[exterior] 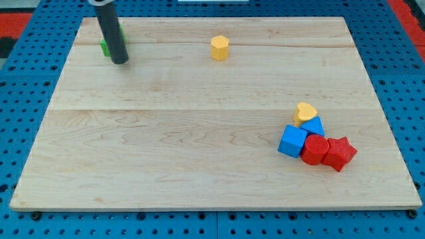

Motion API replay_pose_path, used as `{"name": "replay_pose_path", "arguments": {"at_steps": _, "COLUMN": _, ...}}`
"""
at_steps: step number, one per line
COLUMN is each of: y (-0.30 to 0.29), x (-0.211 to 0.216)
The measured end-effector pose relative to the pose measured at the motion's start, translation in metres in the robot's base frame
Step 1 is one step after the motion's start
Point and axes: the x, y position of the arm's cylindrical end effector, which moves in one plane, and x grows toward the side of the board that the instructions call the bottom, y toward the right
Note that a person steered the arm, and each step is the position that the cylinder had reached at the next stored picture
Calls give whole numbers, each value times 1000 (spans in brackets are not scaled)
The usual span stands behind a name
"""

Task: Move the green star to the left side of the green circle

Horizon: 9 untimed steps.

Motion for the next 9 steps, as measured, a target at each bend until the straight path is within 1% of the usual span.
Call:
{"name": "replay_pose_path", "arguments": {"at_steps": 2, "y": -35, "x": -26}}
{"name": "replay_pose_path", "arguments": {"at_steps": 3, "y": -45, "x": -23}}
{"name": "replay_pose_path", "arguments": {"at_steps": 4, "y": -61, "x": -35}}
{"name": "replay_pose_path", "arguments": {"at_steps": 6, "y": -57, "x": -64}}
{"name": "replay_pose_path", "arguments": {"at_steps": 7, "y": -59, "x": -68}}
{"name": "replay_pose_path", "arguments": {"at_steps": 8, "y": -69, "x": -90}}
{"name": "replay_pose_path", "arguments": {"at_steps": 9, "y": -58, "x": -98}}
